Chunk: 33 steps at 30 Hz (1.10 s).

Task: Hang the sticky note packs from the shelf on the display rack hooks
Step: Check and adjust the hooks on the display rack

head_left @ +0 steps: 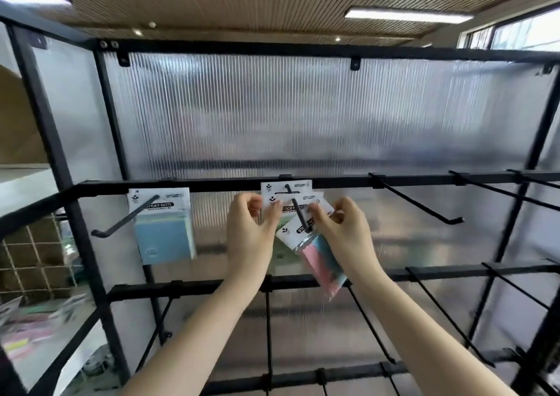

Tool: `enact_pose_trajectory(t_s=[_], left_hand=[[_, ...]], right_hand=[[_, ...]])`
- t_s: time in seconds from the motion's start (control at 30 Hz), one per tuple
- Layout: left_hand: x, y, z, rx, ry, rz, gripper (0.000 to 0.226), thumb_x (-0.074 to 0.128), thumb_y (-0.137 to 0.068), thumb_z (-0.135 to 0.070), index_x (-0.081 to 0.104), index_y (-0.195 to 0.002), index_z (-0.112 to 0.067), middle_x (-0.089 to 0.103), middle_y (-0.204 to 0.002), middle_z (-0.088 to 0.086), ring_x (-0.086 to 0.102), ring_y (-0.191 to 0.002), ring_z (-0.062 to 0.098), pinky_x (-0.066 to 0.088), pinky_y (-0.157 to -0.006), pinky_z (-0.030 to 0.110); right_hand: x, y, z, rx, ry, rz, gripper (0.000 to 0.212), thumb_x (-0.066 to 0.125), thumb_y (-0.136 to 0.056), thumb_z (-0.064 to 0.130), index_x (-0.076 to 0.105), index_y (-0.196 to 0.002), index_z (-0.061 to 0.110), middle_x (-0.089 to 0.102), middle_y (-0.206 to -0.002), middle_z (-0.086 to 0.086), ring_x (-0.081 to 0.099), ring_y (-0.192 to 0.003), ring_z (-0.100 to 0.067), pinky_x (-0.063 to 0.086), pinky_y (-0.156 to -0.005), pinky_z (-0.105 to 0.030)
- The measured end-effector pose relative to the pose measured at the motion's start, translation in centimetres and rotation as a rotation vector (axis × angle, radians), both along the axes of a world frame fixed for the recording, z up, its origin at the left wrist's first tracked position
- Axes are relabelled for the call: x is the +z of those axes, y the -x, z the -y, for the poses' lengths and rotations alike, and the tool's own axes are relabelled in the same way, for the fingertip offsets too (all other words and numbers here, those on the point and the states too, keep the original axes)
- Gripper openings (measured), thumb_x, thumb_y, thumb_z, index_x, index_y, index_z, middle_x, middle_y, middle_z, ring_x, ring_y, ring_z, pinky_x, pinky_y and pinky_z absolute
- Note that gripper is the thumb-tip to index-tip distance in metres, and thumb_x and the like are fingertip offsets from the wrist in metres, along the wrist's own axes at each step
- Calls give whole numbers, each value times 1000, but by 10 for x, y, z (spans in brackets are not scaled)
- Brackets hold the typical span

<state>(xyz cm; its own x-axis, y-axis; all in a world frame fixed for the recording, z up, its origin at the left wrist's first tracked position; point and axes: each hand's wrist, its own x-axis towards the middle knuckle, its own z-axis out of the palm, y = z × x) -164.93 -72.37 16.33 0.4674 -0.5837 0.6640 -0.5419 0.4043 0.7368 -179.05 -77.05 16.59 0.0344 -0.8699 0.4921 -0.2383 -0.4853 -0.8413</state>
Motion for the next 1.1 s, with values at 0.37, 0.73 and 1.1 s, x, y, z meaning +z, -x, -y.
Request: enact_pose_trajectory(t_s=[0.37, 0.73, 1.1], left_hand=[[-13, -11, 32, 210, -100, 1, 33, 63, -88, -37, 47, -98, -9, 52, -85, 4, 52, -77, 18, 38, -61, 22], [-41, 51, -9, -36, -51, -135, 38, 38, -98, -40, 46, -67, -18, 43, -56, -1, 41, -51, 8, 34, -52, 25], [-22, 152, -31, -472, -45, -140, 23, 50, -93, -34, 62, -88, -14, 67, -82, 5, 65, -75, 15, 50, -65, 19]], right_hand=[[-6, -7, 27, -25, -86, -73, 30, 58, -90, 45, 51, -84, 16, 65, -80, -1, 65, -71, -21, 53, -66, -42], [-35, 28, 7, -13, -91, 215, 41, 56, -94, 35, 49, -79, -2, 57, -74, -20, 49, -64, -19, 38, -58, -31], [-39, 104, -52, -70, 91, 444, 34, 47, -93, 37, 47, -71, 11, 46, -58, 8, 38, -53, -1, 33, -48, -14]])
